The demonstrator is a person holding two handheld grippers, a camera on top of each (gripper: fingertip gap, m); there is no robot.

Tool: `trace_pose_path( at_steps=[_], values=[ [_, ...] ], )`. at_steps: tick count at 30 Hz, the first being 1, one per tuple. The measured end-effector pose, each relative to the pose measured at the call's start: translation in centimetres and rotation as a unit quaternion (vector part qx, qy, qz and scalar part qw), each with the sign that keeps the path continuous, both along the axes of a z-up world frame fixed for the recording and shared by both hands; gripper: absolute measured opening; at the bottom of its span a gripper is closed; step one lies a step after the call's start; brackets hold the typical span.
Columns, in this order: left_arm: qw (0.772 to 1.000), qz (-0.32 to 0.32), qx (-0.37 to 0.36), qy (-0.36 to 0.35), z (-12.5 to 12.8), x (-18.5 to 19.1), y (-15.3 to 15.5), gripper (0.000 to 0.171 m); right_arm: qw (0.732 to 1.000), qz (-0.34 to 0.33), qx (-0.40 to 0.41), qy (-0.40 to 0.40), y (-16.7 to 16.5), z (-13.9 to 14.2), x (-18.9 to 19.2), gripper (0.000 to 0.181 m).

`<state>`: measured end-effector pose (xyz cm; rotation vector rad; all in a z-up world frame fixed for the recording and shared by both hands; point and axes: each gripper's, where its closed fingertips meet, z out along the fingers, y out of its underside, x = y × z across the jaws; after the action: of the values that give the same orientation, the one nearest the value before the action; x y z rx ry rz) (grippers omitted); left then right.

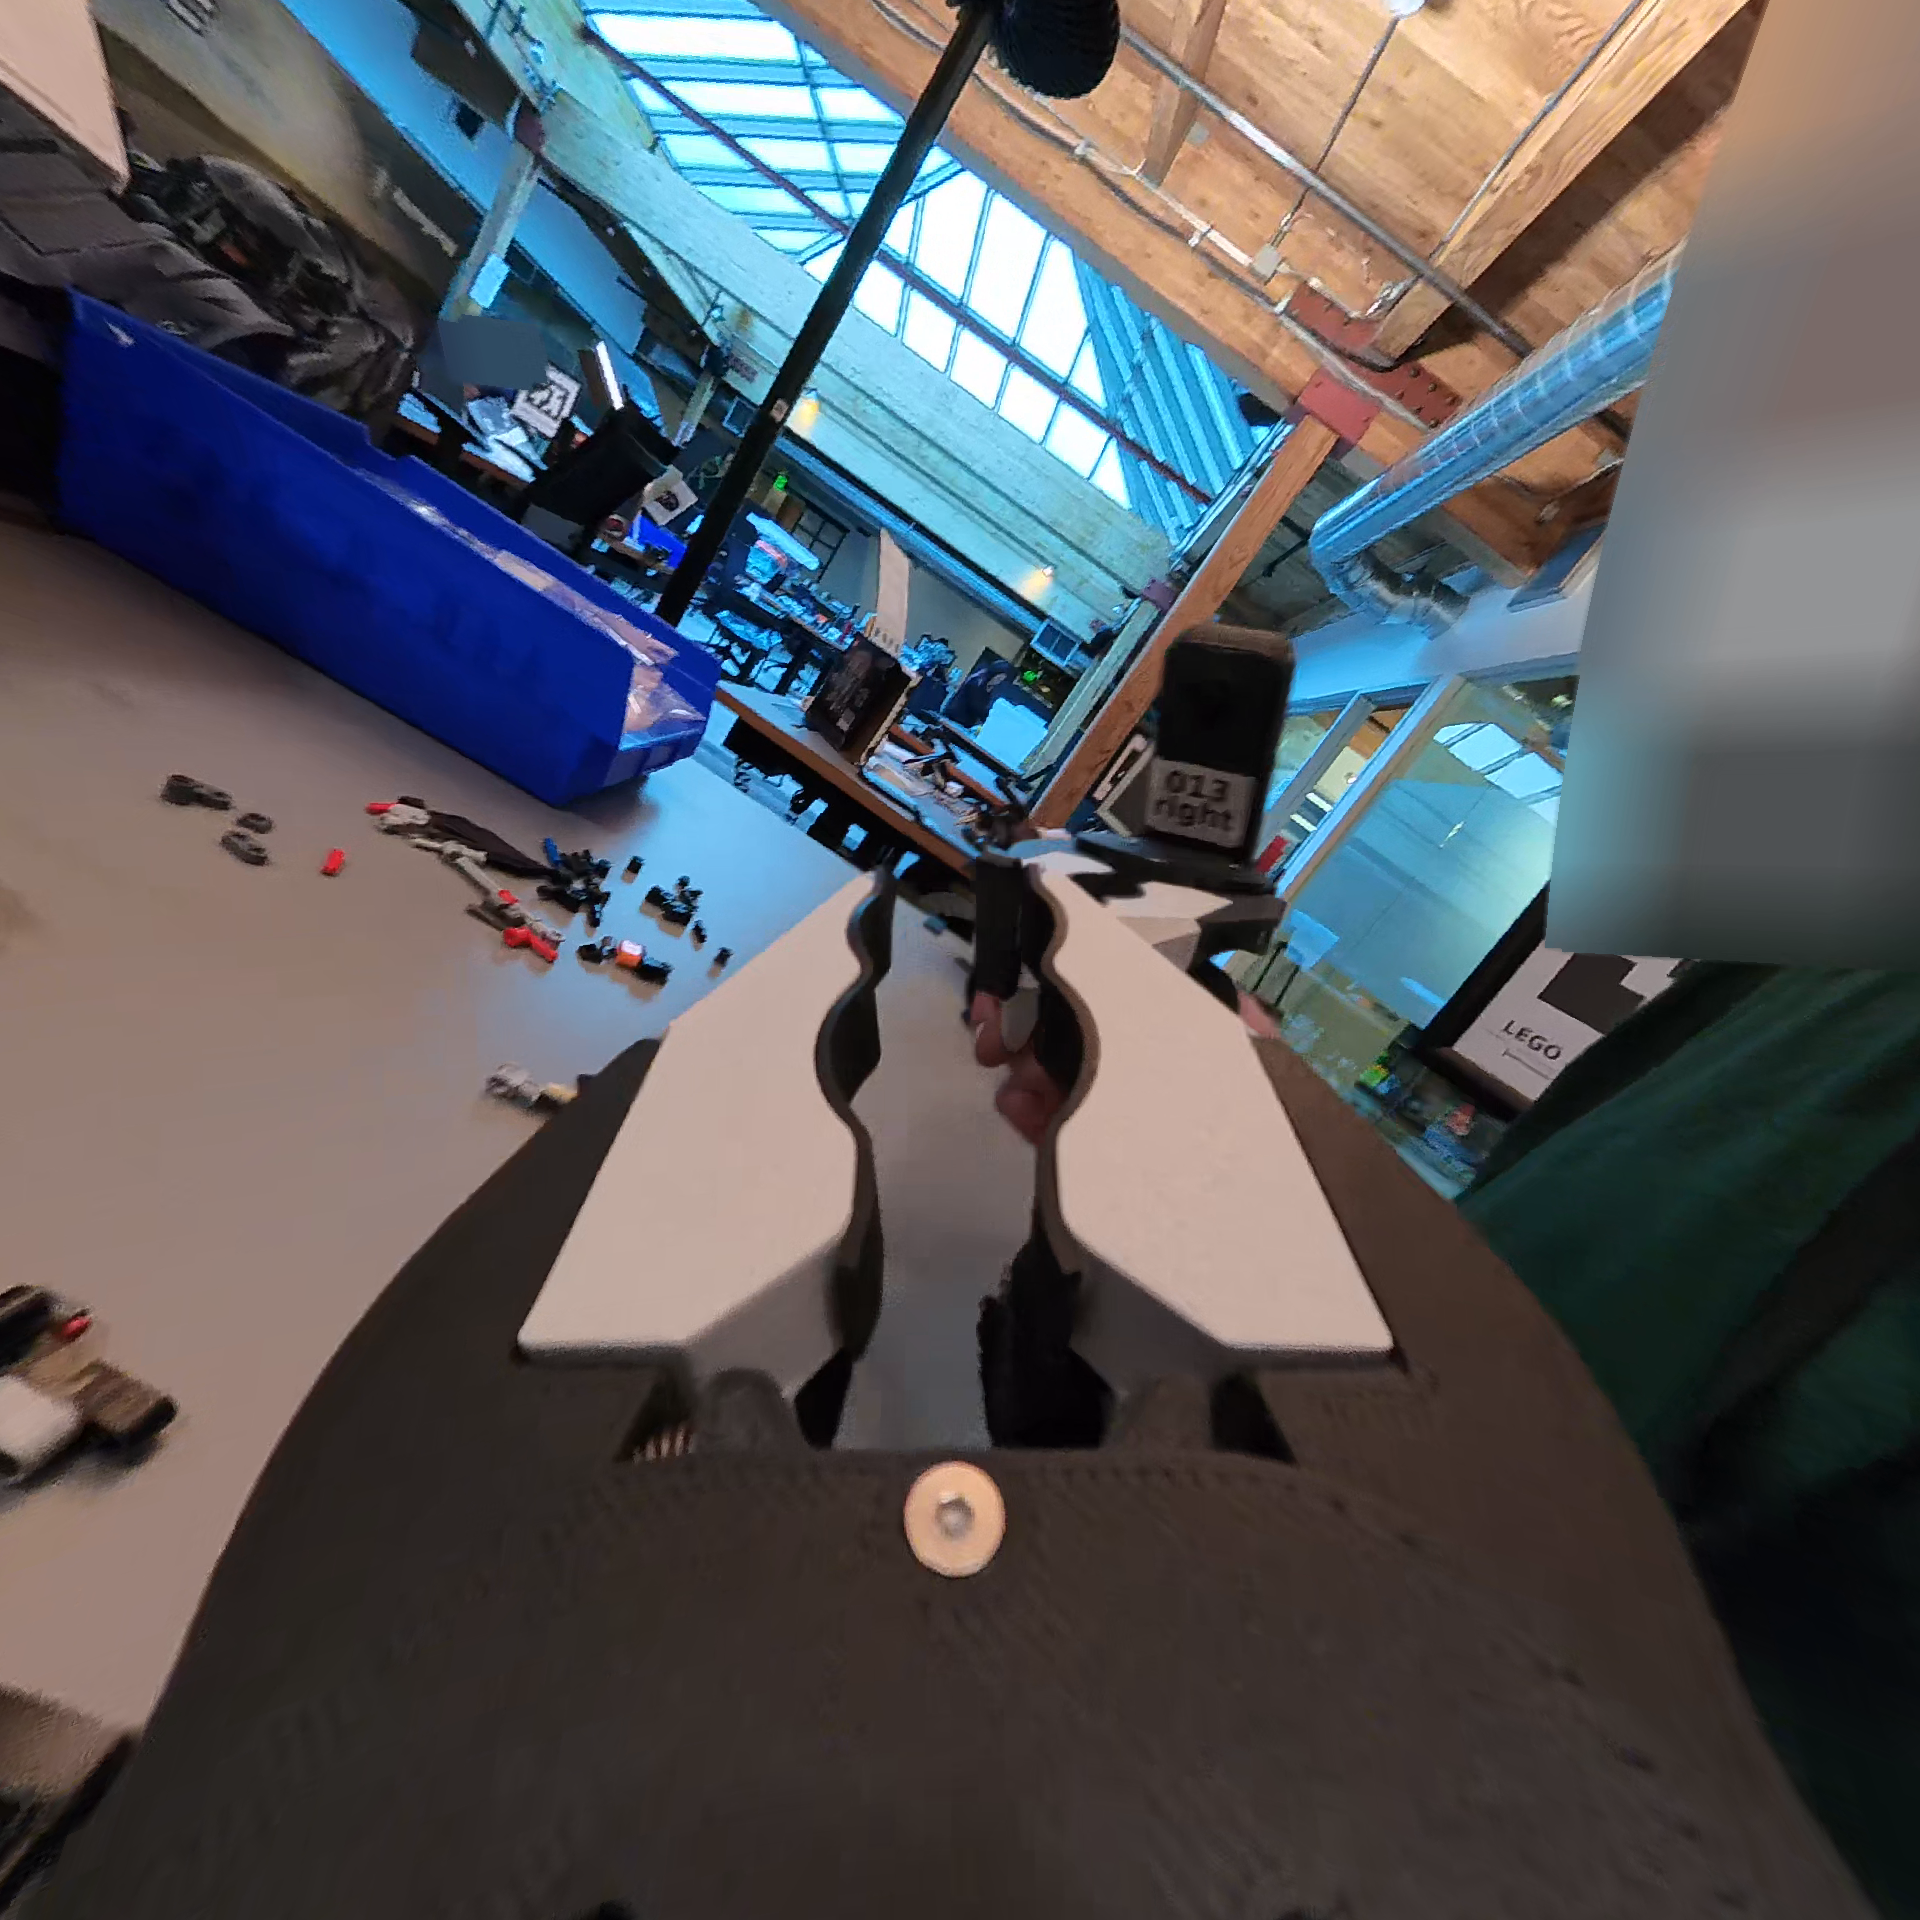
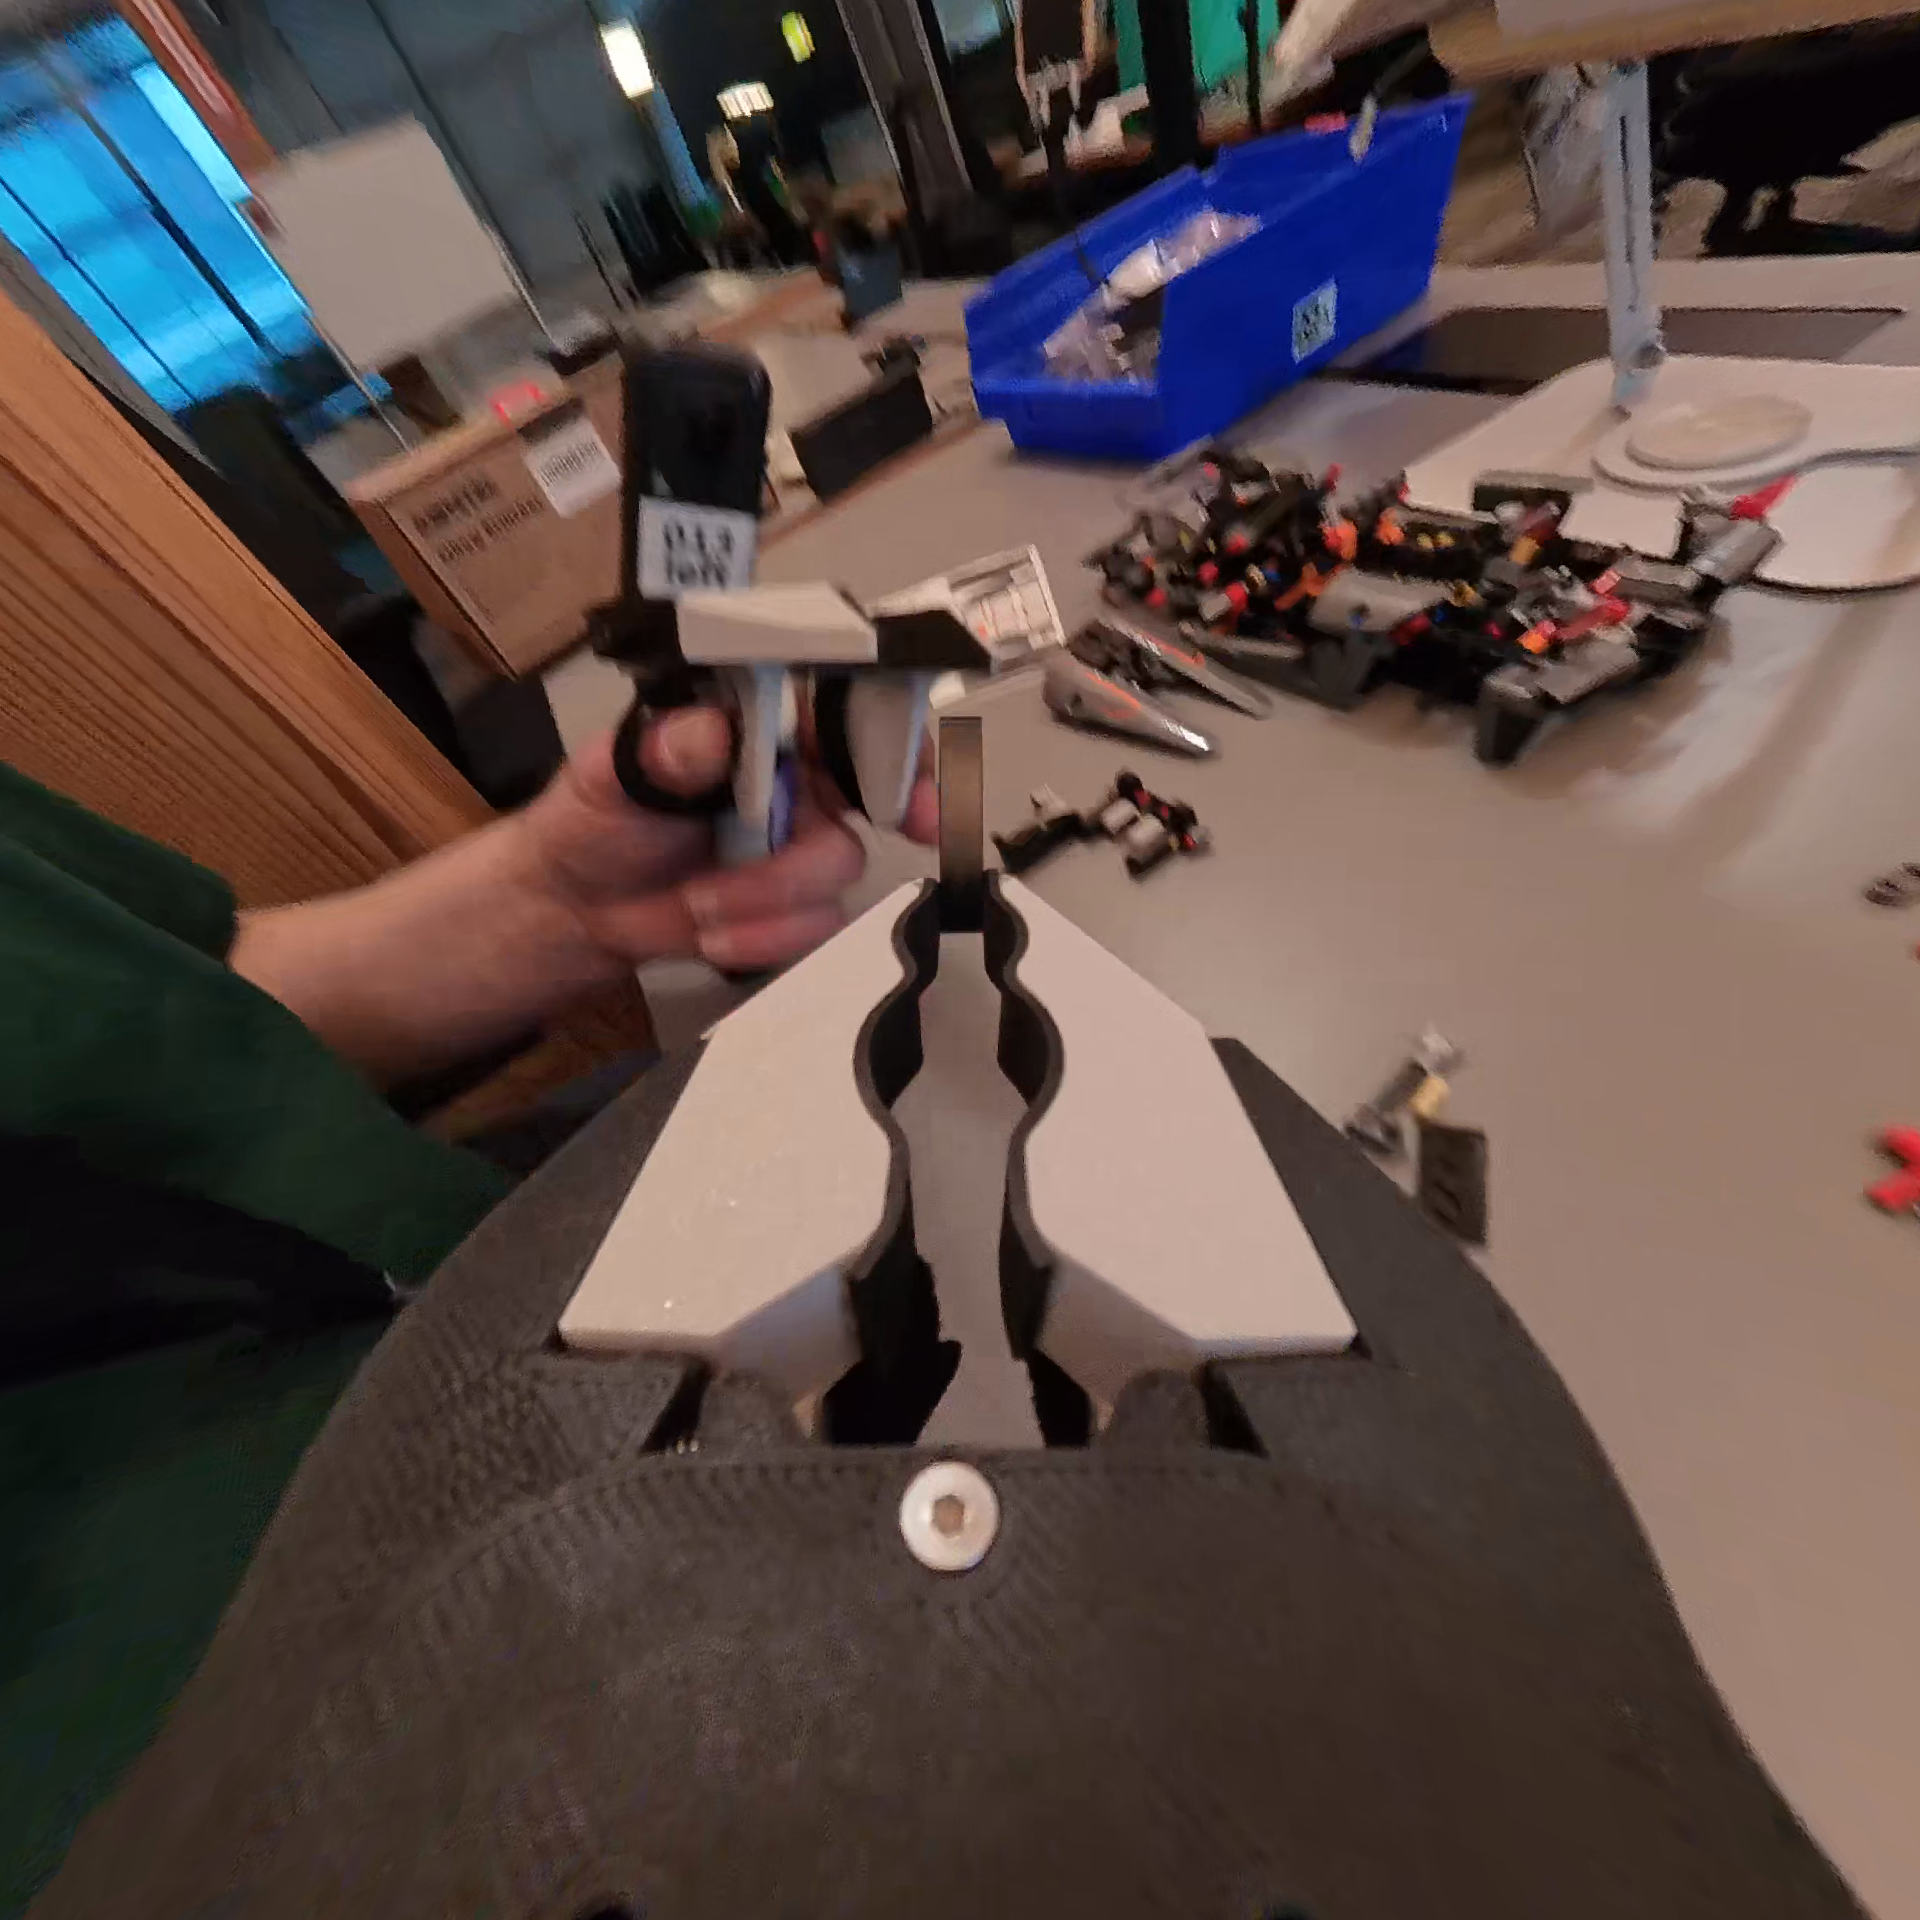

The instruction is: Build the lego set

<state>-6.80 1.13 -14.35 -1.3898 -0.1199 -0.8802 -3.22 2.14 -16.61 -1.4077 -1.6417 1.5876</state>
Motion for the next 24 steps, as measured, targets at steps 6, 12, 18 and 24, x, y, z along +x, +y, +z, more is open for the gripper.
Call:
trace_pose_path(
  at_steps=[6, 12, 18, 24],
  values=[
    [0.997, 0.013, -0.062, 0.054, -1.7, -0.9, -0.3, 0.023, 0.988, -0.025, 0.107, -0.109, 0.8, -4.7, 5.0, 0.005],
    [0.984, 0.01, -0.142, 0.11, -4.9, -0.7, 0.3, 0.021, 0.952, -0.022, 0.2, -0.23, 0.6, -9.7, 7.3, 0.005],
    [0.964, -0.009, -0.209, 0.166, -8.2, 0.8, 0.5, 0.021, 0.922, -0.013, 0.259, -0.288, 0.2, -12.4, 5.2, 0.005],
    [0.956, -0.008, -0.226, 0.185, -9.3, 1.1, 0.2, 0.021, 0.92, 0.001, 0.264, -0.29, -0.7, -12.5, 3.8, 0.021]
  ],
)
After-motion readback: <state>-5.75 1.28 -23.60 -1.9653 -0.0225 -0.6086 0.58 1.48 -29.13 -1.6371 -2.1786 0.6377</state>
